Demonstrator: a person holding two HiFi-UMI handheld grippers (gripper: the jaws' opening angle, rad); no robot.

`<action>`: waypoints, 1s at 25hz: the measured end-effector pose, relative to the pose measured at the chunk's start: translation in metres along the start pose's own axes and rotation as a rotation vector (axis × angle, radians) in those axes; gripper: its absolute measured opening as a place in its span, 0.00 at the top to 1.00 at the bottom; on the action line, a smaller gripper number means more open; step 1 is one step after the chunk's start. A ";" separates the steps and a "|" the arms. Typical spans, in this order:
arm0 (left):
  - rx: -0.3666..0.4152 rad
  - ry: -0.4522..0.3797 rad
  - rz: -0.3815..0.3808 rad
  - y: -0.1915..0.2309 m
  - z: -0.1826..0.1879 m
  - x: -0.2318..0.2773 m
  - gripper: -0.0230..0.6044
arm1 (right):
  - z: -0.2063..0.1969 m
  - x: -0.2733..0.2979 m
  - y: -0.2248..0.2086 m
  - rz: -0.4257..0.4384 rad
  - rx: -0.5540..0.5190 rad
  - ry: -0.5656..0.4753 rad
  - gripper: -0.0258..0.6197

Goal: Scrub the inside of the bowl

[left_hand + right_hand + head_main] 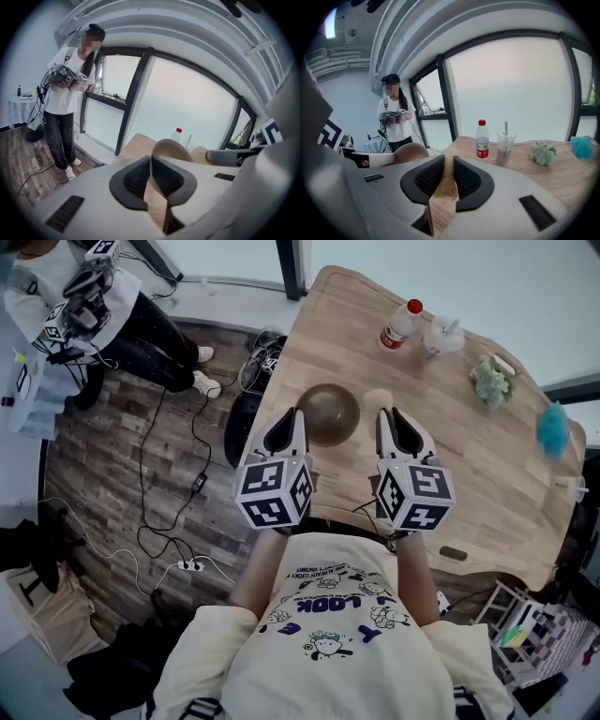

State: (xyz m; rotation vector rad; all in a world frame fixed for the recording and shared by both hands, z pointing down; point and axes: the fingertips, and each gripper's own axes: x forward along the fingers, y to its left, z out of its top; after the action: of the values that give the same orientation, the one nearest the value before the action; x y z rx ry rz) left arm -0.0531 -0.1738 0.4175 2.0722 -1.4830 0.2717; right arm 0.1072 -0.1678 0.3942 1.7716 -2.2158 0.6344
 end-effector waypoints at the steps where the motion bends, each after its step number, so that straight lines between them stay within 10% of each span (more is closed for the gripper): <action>1: 0.004 0.003 -0.004 -0.002 0.000 0.001 0.89 | 0.000 -0.001 -0.002 -0.008 0.005 -0.002 0.86; 25: 0.042 0.046 -0.033 -0.025 -0.011 0.009 0.89 | -0.023 -0.010 -0.022 -0.075 0.042 0.060 0.87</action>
State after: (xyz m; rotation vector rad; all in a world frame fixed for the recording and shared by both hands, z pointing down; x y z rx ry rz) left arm -0.0250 -0.1692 0.4226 2.1069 -1.4261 0.3384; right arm 0.1295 -0.1520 0.4136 1.8212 -2.1016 0.7128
